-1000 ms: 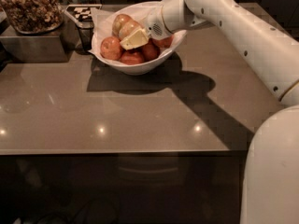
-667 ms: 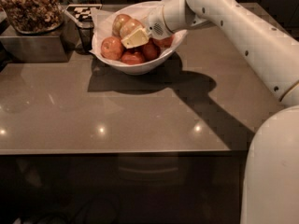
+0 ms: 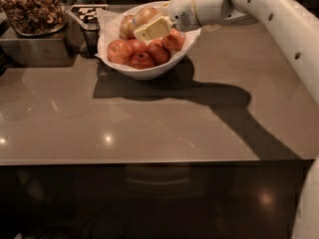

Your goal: Pick apple from white bowl

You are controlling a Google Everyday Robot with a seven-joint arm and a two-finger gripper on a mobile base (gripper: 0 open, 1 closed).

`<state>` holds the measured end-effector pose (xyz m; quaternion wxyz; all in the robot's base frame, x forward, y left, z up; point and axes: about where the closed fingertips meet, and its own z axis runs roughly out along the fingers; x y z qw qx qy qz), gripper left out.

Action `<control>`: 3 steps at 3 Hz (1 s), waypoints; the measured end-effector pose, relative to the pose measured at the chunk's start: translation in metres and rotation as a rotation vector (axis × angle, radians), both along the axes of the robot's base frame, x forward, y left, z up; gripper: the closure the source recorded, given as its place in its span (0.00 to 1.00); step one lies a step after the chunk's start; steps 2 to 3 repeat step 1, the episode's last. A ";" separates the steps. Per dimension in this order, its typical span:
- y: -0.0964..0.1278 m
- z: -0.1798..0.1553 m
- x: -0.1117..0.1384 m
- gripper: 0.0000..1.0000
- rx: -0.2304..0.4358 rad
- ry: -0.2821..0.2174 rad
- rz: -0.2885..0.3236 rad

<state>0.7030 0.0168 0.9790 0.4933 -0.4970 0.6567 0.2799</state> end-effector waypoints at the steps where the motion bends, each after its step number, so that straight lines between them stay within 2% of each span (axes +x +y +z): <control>1: -0.015 0.026 -0.043 1.00 0.022 0.028 0.062; 3: -0.015 0.026 -0.043 1.00 0.022 0.028 0.062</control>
Offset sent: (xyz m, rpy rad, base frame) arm 0.0000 0.0000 0.0000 0.0000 0.0000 0.0000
